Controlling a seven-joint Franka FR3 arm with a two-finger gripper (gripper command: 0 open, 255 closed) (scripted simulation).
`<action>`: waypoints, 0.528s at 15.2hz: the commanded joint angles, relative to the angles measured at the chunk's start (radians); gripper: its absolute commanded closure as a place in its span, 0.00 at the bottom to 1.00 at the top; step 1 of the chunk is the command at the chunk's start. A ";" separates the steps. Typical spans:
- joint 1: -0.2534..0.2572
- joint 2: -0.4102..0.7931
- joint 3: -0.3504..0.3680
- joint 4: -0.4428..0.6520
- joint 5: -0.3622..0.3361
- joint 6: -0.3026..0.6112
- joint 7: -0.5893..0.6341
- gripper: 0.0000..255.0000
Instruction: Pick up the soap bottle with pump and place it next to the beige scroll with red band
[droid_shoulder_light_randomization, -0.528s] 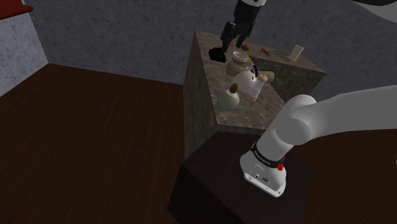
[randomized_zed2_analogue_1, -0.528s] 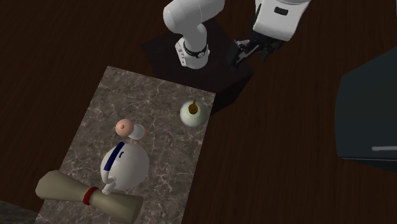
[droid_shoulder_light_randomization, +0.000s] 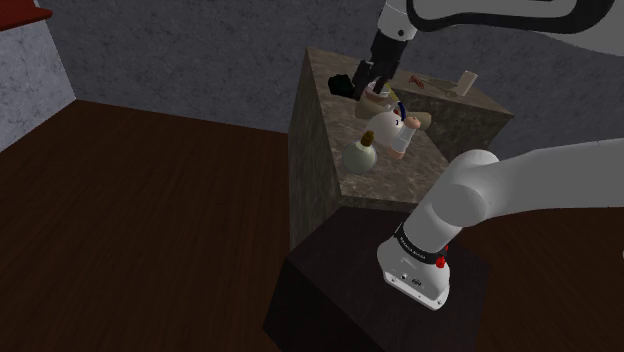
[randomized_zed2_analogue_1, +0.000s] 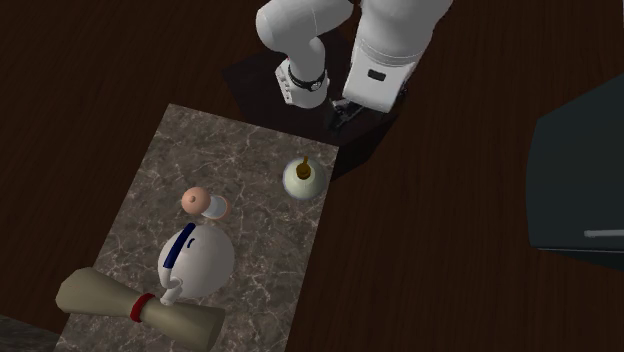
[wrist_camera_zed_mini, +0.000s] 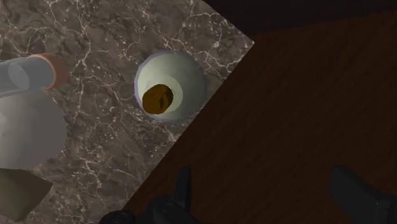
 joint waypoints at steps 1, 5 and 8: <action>-0.018 0.005 -0.039 -0.048 -0.019 0.055 -0.025 0.00; -0.058 0.031 -0.119 -0.125 -0.059 0.160 -0.077 0.00; -0.088 0.070 -0.182 -0.171 -0.090 0.245 -0.117 0.00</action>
